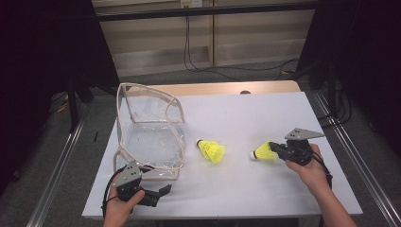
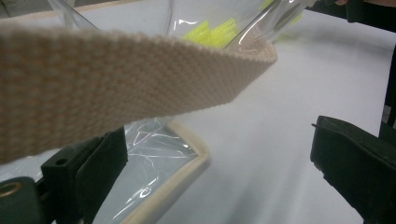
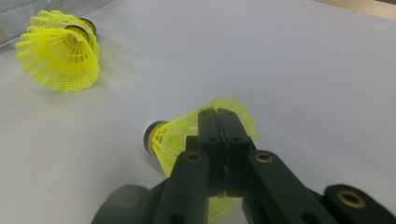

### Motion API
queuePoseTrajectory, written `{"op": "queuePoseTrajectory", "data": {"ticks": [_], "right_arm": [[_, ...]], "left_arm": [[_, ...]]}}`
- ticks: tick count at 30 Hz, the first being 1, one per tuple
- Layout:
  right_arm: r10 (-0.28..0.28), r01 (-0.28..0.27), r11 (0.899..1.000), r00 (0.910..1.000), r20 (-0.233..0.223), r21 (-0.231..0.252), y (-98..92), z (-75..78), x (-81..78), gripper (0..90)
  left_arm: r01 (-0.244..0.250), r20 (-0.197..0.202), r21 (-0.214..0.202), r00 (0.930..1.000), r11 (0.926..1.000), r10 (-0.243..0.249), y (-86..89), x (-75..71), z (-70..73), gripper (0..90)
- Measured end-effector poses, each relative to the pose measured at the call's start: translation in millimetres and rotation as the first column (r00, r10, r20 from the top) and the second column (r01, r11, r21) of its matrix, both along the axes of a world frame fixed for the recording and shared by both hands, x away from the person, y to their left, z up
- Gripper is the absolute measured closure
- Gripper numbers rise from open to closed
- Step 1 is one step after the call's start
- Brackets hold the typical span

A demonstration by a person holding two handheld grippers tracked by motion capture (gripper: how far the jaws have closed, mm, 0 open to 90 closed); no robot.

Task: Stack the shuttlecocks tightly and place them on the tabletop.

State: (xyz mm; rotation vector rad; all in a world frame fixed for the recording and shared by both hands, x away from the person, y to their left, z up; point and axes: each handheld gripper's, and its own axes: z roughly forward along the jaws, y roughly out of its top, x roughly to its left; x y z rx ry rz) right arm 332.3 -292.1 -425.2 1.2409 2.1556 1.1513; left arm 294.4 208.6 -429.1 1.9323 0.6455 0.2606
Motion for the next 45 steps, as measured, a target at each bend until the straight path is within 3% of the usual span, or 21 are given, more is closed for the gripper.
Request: {"op": "queuePoseTrajectory", "data": {"ticks": [45], "right_arm": [[-0.014, 0.014, 1.000, 0.9999, 0.004, -0.009, -9.9, 2.0, -4.8, 86.1]], "left_arm": [[0.003, 0.001, 0.006, 1.0000, 1.0000, -0.003, -0.5, -0.6, 0.9, 3.9]]}}
